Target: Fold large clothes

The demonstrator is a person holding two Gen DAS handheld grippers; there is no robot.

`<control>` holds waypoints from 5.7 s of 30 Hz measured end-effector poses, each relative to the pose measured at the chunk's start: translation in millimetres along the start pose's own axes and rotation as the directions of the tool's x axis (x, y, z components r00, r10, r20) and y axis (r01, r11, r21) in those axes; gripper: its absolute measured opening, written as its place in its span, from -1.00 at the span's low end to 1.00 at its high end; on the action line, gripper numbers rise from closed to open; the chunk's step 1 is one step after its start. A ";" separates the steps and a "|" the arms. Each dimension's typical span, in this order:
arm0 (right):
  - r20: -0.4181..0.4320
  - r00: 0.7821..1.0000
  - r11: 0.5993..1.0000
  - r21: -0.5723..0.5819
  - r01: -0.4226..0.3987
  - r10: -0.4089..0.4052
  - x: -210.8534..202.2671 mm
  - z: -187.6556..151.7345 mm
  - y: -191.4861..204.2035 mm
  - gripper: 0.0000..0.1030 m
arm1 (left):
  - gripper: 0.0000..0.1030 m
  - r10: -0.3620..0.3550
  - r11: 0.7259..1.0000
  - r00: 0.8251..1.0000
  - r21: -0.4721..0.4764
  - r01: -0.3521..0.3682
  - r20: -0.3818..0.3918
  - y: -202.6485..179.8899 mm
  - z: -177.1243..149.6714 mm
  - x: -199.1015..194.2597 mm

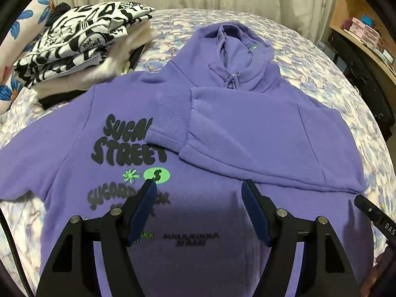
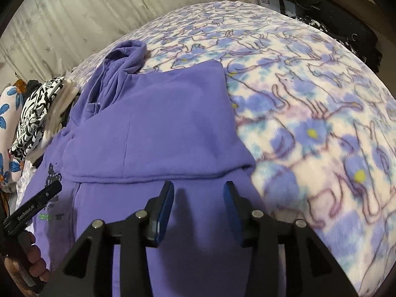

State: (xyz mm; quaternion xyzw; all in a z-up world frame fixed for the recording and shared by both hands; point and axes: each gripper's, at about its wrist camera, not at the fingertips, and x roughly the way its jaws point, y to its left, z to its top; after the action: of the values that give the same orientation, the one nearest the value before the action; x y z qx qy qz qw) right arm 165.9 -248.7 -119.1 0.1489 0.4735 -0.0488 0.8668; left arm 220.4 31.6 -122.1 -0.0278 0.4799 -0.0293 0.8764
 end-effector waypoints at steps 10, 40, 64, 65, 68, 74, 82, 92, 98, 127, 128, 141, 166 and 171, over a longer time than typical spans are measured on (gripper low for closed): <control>0.001 1.000 1.000 0.010 -0.020 0.020 -30.2 -17.0 6.0 -0.19 | 0.35 0.047 0.999 0.999 0.020 -0.047 -0.001 -3.3 -19.3 -35.3; 0.018 0.999 0.963 -0.266 -0.038 0.044 -97.9 -86.1 133.2 -0.19 | 0.37 0.041 0.994 0.998 -0.105 -0.037 0.038 106.9 -94.5 -143.3; 0.023 0.992 0.880 -0.465 -0.101 0.126 -52.4 -114.4 329.4 -0.19 | 0.37 -0.011 0.920 1.000 -0.392 0.013 0.007 309.5 -117.7 -106.2; 0.021 0.991 0.876 -0.472 -0.104 0.129 -48.7 -114.7 336.3 -0.19 | 0.37 -0.031 0.910 1.000 -0.413 0.028 -0.001 321.3 -118.5 -99.8; 0.009 0.991 0.866 -0.489 -0.109 0.130 -35.3 -116.0 356.7 -0.19 | 0.37 -0.092 0.871 0.996 -0.484 0.083 0.005 354.1 -121.0 -82.8; -0.020 0.992 0.848 -0.517 -0.115 0.123 -7.3 -120.1 383.7 -0.19 | 0.37 -0.158 0.798 0.984 -0.576 0.177 0.083 410.7 -114.7 -65.6; -0.055 0.993 0.853 -0.508 -0.117 0.104 20.2 -120.6 394.2 -0.19 | 0.30 -0.179 0.714 0.974 -0.662 0.225 0.139 470.6 -94.1 -46.3; -0.106 0.989 0.881 -0.452 -0.141 0.104 31.9 -119.6 377.2 -0.19 | -0.89 -0.001 0.754 0.995 -0.654 0.068 0.103 479.3 -79.5 -51.7; -0.095 0.988 0.898 -0.412 -0.153 0.125 18.6 -112.4 353.7 -0.19 | -0.90 0.141 0.894 0.973 -0.446 -0.045 0.184 397.7 -44.6 -103.4; -0.029 0.990 0.987 -0.081 -0.142 0.140 -1.8 -71.7 142.1 -0.19 | 0.39 -0.055 0.992 0.998 0.111 0.057 -0.024 63.8 -55.5 -26.6; -0.028 0.989 0.985 -0.082 -0.150 0.148 -1.9 -71.5 142.8 -0.19 | 0.53 -0.066 0.992 0.998 0.103 0.067 -0.015 65.2 -54.8 -31.2; -0.025 0.974 0.961 -0.159 -0.225 0.224 -16.8 -77.4 171.8 0.02 | 0.55 -0.133 0.990 0.989 -0.043 0.136 0.061 114.7 -57.7 -97.9; -0.135 0.980 0.784 -0.588 -0.198 0.146 25.6 -105.2 340.6 0.08 | 0.56 0.025 0.986 0.998 -0.169 -0.016 0.050 187.1 -97.0 -112.8; -0.101 0.978 0.756 -0.623 -0.203 0.180 12.5 -80.2 355.7 -0.69 | 0.56 0.017 0.986 0.998 -0.168 -0.007 0.057 186.6 -97.1 -113.6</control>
State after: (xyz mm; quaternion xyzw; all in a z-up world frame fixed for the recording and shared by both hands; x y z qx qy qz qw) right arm 188.3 114.7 -94.8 -0.1009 0.4595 0.2039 0.8585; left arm 82.1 224.5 -93.3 -0.0994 0.4551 0.0170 0.8847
